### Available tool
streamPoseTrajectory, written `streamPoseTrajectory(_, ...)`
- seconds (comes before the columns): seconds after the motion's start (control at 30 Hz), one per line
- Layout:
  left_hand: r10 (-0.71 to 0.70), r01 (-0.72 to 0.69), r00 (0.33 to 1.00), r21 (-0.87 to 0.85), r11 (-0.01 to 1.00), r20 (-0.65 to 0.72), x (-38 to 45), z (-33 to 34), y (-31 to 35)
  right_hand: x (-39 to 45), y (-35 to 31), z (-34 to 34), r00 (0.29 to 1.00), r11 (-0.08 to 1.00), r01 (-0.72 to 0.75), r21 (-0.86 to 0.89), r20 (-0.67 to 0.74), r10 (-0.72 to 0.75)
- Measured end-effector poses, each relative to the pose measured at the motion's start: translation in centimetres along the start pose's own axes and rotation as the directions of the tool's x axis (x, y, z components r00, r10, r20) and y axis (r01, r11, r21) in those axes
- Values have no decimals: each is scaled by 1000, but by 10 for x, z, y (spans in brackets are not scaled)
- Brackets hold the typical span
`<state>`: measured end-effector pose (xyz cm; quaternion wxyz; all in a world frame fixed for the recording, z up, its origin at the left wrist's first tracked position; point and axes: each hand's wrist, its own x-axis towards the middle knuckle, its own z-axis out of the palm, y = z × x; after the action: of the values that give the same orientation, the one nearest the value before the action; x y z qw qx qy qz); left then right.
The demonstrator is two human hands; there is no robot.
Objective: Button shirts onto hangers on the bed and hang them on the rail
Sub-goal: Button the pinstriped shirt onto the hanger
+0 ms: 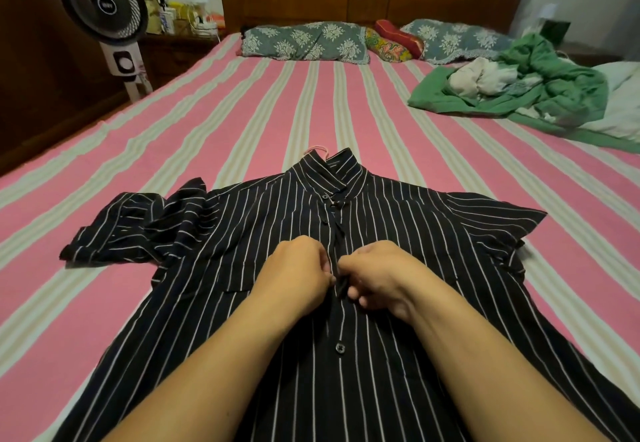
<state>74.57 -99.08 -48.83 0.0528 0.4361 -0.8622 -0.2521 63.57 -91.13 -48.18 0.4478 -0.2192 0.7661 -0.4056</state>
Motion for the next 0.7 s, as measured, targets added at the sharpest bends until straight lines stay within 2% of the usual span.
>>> streamPoseTrajectory(0.23,27,-26,999,-18,999,24,-3,0,3,0,2,-1,999,984,-18,175,43,10)
streamPoseTrajectory(0.43,-4,6,998,-37,999,59,-2,-2,0,0,7,0,1000,989,6,149,18,-9)
streamPoseTrajectory(0.6,-33,81,984,-277,958,177,5,-4,-9,-1,7,-2,1000,987,-1,158,22,-2)
streamPoseTrajectory(0.7,-25,159,965,-502,850,262,5,-10,-13,-2,7,-3,1000,985,-8,172,28,3)
